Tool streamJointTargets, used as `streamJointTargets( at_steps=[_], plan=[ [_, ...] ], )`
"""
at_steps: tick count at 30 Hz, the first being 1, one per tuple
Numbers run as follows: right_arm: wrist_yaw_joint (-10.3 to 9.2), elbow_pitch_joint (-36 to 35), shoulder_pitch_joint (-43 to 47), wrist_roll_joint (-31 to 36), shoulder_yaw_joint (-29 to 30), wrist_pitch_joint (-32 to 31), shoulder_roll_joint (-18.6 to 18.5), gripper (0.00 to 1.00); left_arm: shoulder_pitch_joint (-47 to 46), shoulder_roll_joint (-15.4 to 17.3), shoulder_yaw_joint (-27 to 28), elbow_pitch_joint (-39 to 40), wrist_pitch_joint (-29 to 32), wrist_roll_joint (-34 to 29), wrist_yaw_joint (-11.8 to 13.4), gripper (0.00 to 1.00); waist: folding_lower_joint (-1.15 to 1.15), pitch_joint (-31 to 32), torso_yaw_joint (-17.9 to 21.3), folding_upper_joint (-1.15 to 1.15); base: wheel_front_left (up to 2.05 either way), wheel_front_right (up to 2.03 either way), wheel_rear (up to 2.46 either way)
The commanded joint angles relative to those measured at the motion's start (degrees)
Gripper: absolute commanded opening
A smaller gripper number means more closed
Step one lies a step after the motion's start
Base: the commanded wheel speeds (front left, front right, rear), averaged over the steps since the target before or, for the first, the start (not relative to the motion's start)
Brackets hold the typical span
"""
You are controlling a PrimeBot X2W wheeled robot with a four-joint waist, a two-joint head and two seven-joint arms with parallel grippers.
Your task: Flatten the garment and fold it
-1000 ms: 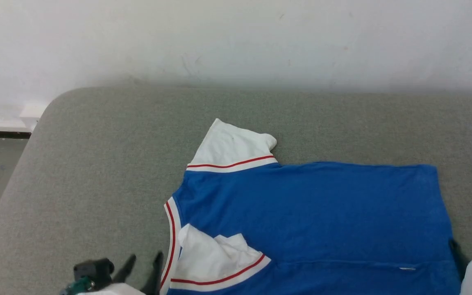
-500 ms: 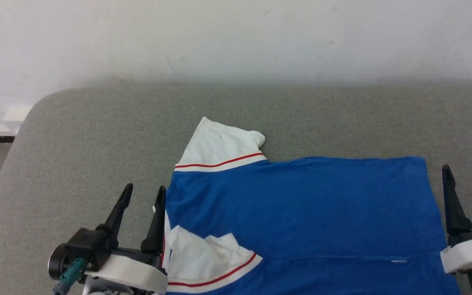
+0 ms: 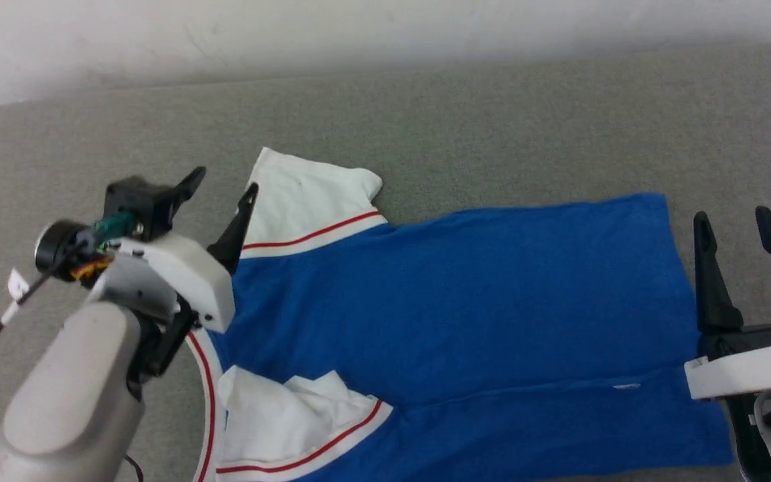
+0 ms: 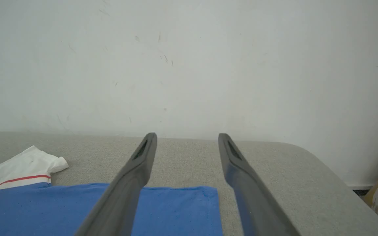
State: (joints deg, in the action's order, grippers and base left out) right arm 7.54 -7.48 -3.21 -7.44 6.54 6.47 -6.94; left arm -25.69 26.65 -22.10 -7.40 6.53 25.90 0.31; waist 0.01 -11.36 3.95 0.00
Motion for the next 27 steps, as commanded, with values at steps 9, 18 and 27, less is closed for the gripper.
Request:
streamJointTargets(
  at_steps=[9,18,27],
  plan=[
    [-0.05,1.9,-4.9,-3.8,-2.6,1.9,1.9,1.00,-19.0,3.8,-1.1,-16.0,19.0,4.2,-5.9,1.00,-0.01,-12.9,12.0,0.00,0.00,0.00,0.00],
    [-0.05,5.7,-6.1,-5.4,-2.7,4.3,2.8,1.00,-28.0,6.6,-1.7,-26.9,36.0,7.2,-5.8,1.00,-0.01,-15.3,15.4,0.00,0.00,0.00,0.00],
    [-0.05,6.8,-6.0,-5.4,-1.0,5.0,3.2,1.00,-27.6,6.6,-3.8,-29.6,47.4,11.7,-7.0,0.00,-0.01,-16.0,14.9,0.00,0.00,0.00,0.00]
  ],
)
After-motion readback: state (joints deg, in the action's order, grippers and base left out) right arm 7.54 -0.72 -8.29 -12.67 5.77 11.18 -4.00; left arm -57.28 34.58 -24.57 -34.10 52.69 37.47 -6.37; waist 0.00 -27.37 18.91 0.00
